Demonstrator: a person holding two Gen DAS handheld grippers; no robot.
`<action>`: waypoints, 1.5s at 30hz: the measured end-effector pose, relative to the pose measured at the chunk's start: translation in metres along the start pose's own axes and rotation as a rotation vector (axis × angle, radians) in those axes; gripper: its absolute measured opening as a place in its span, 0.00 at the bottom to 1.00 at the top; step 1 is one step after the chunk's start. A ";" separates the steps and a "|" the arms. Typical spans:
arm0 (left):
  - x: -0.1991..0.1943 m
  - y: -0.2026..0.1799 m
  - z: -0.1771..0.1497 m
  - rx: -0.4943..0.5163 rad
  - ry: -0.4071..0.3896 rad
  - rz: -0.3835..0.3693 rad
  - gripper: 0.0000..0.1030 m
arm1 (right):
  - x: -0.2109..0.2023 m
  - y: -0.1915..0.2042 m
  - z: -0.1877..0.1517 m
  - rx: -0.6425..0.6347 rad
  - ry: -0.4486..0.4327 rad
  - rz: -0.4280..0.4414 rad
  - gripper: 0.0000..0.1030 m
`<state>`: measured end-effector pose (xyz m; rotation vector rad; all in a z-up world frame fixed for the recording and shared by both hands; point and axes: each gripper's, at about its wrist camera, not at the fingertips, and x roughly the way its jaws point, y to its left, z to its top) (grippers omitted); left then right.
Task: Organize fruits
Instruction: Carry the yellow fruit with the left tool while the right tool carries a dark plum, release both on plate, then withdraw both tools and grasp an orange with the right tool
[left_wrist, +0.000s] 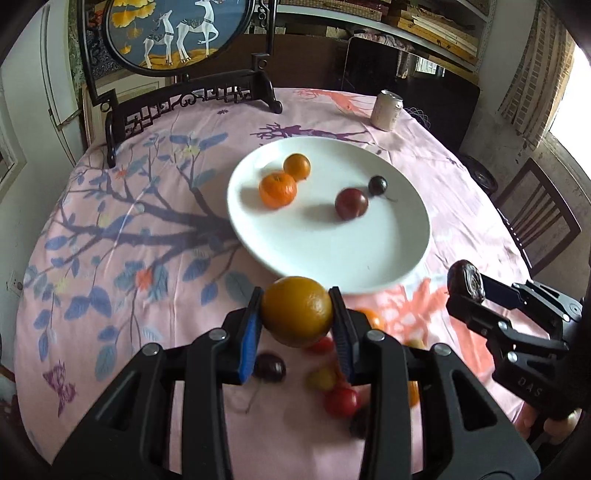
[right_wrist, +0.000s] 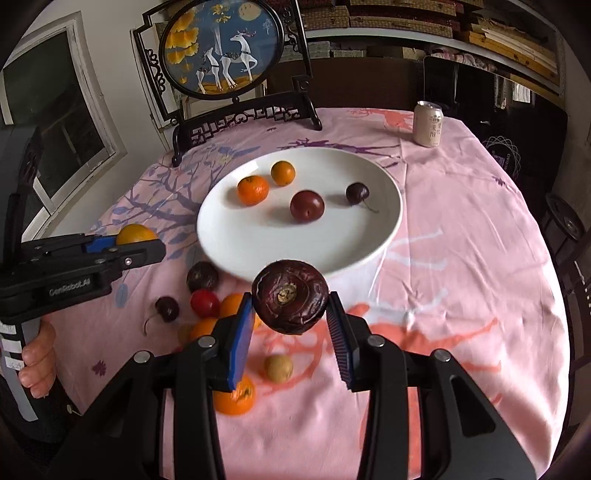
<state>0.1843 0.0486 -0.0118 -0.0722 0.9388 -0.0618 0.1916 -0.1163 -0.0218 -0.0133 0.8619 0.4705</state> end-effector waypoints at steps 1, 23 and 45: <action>0.012 0.000 0.017 -0.001 0.010 0.005 0.34 | 0.006 -0.003 0.011 -0.004 -0.006 -0.003 0.39; 0.139 -0.026 0.131 -0.002 0.119 0.018 0.43 | 0.114 -0.048 0.077 -0.021 0.114 -0.100 0.49; -0.049 0.061 -0.081 -0.150 -0.125 0.160 0.84 | -0.033 0.020 -0.029 0.025 0.026 -0.035 0.60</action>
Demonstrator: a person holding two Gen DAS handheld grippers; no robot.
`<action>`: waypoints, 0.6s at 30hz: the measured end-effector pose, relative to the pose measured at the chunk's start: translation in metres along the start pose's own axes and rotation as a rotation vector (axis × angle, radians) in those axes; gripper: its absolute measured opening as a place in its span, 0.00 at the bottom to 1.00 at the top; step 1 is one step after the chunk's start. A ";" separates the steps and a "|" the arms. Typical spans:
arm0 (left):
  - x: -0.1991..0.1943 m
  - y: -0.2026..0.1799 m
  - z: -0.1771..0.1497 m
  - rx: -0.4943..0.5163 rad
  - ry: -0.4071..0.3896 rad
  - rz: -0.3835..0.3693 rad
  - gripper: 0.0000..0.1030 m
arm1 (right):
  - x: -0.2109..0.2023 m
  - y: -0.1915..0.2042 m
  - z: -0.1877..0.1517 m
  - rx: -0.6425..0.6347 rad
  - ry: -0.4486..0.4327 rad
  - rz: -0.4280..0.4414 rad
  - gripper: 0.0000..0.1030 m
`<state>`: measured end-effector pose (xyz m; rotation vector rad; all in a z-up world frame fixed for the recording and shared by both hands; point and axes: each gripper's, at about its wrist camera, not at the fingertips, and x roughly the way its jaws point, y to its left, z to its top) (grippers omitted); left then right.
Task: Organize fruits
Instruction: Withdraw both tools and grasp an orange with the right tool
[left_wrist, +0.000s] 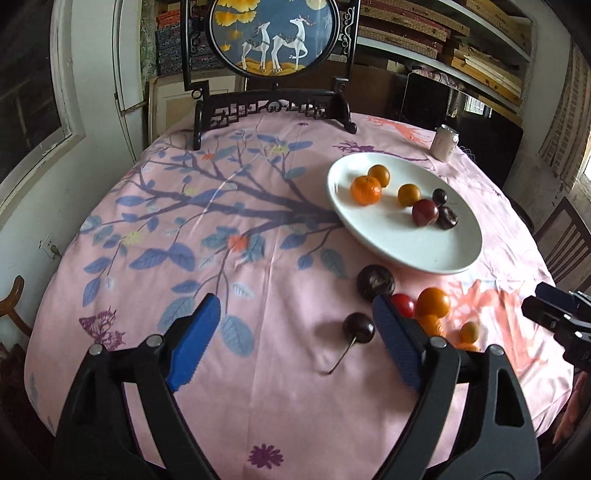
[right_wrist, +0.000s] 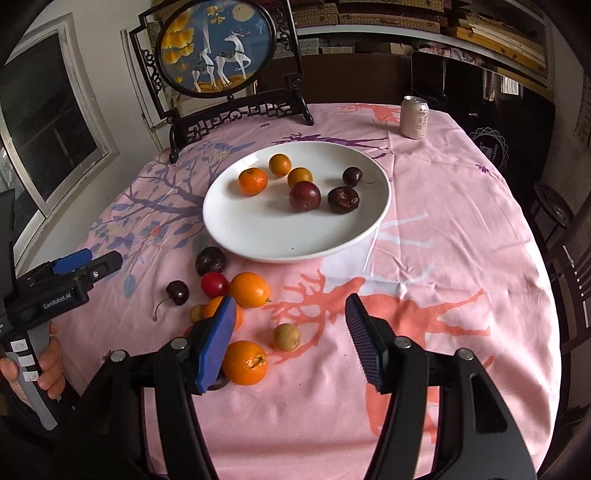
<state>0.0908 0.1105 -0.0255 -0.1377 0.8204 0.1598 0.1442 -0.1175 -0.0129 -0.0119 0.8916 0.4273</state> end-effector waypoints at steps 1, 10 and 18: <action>0.000 0.004 -0.006 -0.008 0.011 -0.004 0.84 | 0.000 0.005 -0.003 -0.010 0.005 0.001 0.60; 0.006 0.011 -0.032 0.007 0.061 -0.014 0.84 | 0.033 0.026 -0.047 -0.032 0.145 0.011 0.64; 0.011 0.010 -0.041 0.019 0.096 -0.032 0.84 | 0.056 0.030 -0.053 -0.038 0.118 0.047 0.44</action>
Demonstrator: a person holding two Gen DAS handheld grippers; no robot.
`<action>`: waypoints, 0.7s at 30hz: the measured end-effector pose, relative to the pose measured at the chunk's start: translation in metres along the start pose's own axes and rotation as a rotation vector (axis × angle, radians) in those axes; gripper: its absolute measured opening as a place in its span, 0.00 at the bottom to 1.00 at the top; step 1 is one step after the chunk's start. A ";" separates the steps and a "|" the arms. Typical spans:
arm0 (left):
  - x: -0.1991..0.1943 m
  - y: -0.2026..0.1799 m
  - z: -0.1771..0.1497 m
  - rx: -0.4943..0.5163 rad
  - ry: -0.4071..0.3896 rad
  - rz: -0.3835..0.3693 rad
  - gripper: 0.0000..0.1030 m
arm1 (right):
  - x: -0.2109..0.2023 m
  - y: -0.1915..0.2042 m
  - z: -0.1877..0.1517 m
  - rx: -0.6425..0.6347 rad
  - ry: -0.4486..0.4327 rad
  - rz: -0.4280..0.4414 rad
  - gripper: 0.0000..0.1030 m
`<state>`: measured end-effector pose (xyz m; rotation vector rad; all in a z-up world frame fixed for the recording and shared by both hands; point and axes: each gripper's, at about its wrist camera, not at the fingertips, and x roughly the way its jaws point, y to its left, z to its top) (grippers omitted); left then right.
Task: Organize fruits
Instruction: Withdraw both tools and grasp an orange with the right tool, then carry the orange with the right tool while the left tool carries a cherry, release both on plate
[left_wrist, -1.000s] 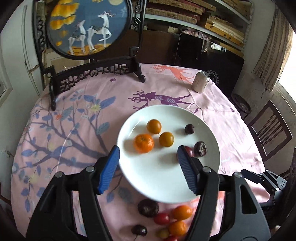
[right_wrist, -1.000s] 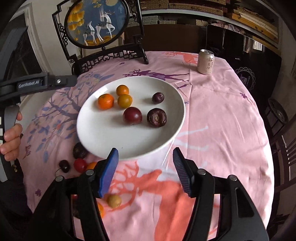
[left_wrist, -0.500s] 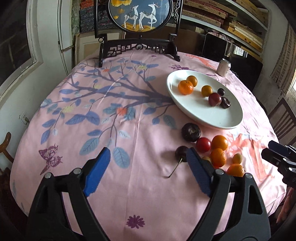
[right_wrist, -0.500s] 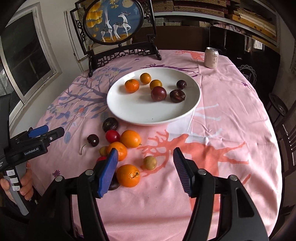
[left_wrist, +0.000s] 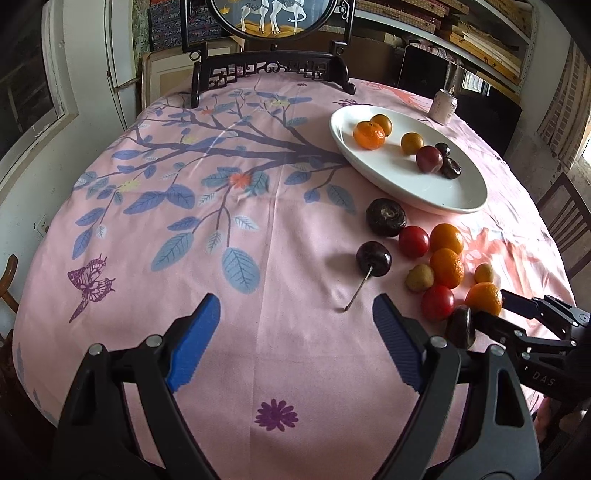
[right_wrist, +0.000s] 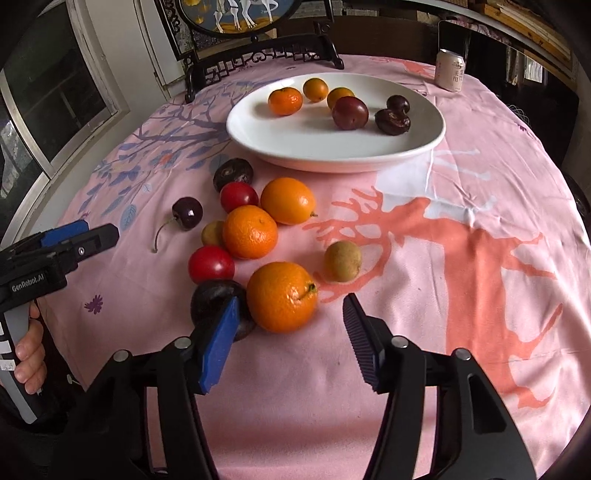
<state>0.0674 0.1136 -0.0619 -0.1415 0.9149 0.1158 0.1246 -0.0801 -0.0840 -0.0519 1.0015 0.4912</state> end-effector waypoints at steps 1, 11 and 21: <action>0.001 -0.002 0.000 0.003 0.002 -0.002 0.84 | 0.002 0.000 0.002 0.001 -0.005 0.024 0.39; 0.035 -0.028 0.011 0.085 0.039 0.007 0.84 | -0.016 -0.023 -0.012 0.065 0.021 -0.037 0.38; 0.068 -0.059 0.026 0.136 0.075 0.004 0.35 | -0.010 -0.035 -0.019 0.102 0.017 -0.022 0.38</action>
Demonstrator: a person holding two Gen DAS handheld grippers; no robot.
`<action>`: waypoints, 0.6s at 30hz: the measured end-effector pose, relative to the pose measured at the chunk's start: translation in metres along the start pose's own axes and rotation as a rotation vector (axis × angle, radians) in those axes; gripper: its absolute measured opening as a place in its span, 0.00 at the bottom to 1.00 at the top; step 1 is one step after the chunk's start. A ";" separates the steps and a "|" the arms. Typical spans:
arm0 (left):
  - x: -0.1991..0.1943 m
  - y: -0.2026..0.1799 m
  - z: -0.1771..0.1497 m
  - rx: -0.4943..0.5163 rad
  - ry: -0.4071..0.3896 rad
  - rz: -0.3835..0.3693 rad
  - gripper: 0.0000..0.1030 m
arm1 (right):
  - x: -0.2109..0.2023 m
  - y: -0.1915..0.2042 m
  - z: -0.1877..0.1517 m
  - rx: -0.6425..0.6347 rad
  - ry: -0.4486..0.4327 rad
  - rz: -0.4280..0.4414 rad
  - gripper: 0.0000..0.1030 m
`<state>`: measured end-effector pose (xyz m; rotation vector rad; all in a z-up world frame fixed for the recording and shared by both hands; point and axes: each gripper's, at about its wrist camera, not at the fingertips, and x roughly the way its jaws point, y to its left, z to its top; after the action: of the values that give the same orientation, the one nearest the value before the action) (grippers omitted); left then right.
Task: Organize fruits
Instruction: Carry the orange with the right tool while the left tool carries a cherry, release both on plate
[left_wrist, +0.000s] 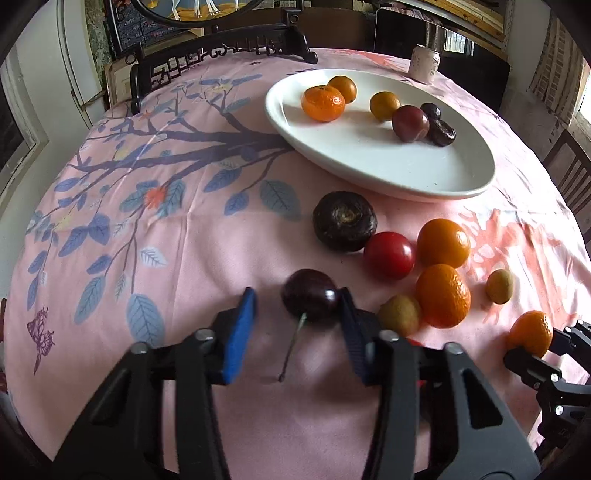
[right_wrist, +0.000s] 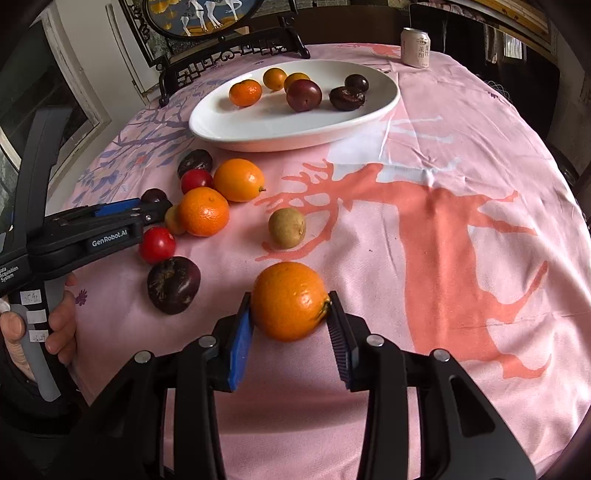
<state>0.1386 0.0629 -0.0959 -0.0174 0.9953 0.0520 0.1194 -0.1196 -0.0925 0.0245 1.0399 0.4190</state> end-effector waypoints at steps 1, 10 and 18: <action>-0.001 0.001 0.001 -0.001 0.002 -0.009 0.30 | 0.000 -0.001 0.002 0.010 -0.005 0.010 0.38; -0.033 0.011 -0.001 -0.045 -0.058 -0.063 0.30 | -0.006 0.005 0.009 -0.006 -0.032 0.040 0.37; -0.060 0.005 -0.005 -0.018 -0.094 -0.107 0.30 | -0.014 0.010 0.014 -0.006 -0.052 0.038 0.37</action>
<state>0.1014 0.0657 -0.0478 -0.0839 0.8990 -0.0357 0.1215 -0.1134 -0.0713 0.0494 0.9877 0.4540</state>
